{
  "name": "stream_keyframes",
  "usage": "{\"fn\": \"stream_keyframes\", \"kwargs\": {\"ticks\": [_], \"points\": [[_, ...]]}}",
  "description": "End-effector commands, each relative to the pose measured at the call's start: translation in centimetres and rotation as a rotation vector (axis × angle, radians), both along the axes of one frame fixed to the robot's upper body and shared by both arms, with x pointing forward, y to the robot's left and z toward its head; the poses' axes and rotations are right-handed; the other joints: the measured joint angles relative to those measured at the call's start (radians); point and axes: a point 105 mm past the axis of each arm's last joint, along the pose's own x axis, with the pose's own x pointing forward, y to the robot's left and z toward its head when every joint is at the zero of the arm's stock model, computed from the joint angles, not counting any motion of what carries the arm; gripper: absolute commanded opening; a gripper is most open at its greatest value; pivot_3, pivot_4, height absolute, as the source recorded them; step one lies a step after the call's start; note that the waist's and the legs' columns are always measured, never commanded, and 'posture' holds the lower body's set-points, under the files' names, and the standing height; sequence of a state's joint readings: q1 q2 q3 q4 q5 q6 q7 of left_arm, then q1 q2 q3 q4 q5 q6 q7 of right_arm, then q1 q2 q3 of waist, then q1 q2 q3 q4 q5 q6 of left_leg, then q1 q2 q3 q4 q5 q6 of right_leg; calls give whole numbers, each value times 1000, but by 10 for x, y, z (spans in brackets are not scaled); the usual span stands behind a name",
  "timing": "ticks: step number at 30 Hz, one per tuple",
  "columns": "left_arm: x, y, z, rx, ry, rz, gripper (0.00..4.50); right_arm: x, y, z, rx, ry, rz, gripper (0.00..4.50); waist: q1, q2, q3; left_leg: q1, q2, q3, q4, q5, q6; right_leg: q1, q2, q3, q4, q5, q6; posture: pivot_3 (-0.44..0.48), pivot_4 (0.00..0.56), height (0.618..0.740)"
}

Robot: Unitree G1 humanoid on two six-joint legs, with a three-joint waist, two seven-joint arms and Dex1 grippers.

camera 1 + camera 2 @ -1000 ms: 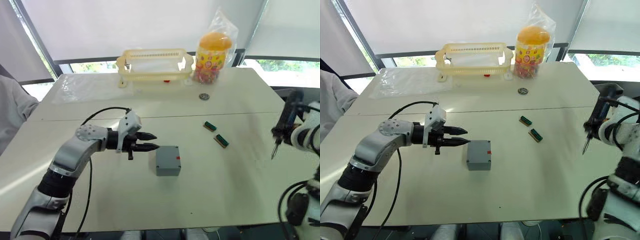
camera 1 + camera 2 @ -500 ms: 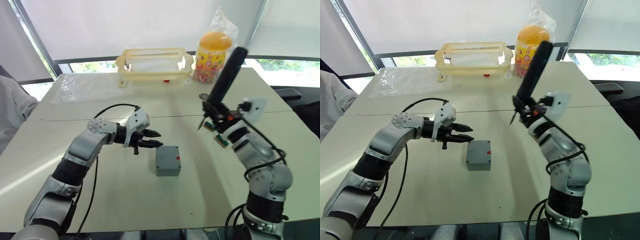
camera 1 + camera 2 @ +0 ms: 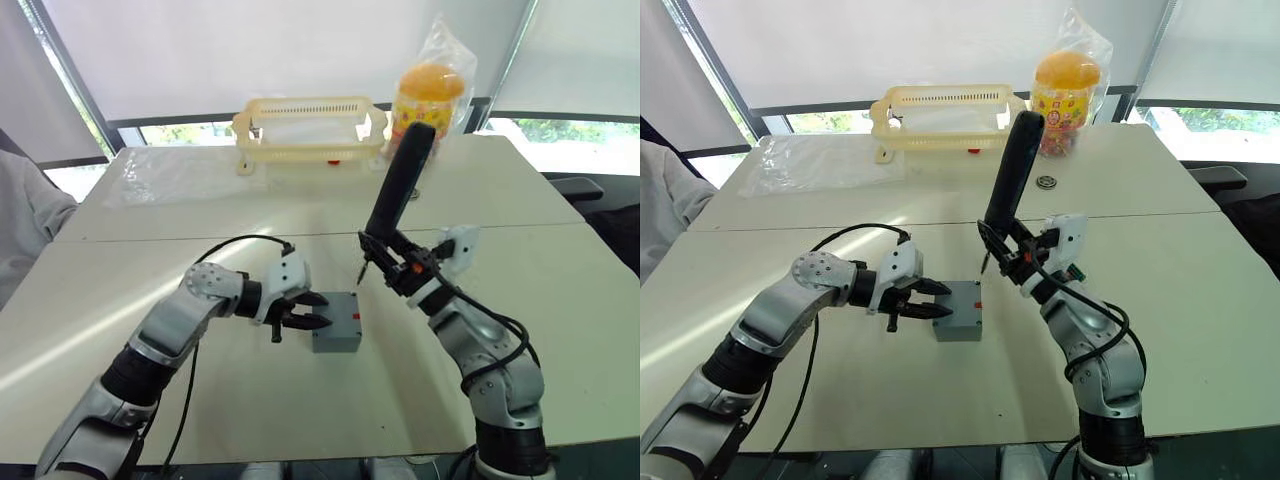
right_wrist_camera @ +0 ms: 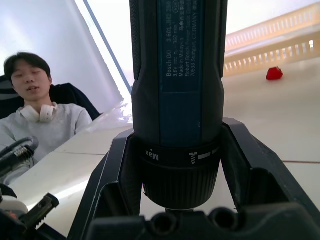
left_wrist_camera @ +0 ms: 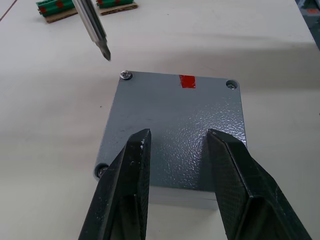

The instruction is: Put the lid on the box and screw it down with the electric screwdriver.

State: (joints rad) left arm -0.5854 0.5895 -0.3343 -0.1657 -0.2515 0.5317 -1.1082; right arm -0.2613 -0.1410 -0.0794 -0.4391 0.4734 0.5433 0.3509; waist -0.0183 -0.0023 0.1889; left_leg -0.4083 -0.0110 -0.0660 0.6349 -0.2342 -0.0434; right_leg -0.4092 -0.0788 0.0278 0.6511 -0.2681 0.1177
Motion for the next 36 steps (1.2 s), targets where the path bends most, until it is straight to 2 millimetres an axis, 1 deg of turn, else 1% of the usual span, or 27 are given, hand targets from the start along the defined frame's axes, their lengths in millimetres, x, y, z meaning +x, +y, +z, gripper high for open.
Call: {"fn": "stream_keyframes", "kwargs": {"ticks": [1,12,19,36], "points": [[1,-1,-4,21,-20,-7,1752,-16,5,31,3,-153,19,1798,1,0,0,0,0,0,0,0,0,0,0,0,0,0,0,0,150,740],[1,-4,-9,20,-1,-21,1752,-21,4,36,-8,-157,17,1798,1,0,0,0,0,0,0,0,0,1,0,0,0,0,0,0,150,740],[3,-6,-9,18,-3,-17,1752,-20,8,33,-14,-150,28,1798,1,0,0,1,0,0,0,0,0,1,0,0,0,0,0,0,150,740],[4,-3,-8,25,-11,-3,1752,-15,11,20,-45,-129,34,1798,1,0,0,1,0,0,0,0,0,1,0,0,0,0,0,0,150,740]]}}
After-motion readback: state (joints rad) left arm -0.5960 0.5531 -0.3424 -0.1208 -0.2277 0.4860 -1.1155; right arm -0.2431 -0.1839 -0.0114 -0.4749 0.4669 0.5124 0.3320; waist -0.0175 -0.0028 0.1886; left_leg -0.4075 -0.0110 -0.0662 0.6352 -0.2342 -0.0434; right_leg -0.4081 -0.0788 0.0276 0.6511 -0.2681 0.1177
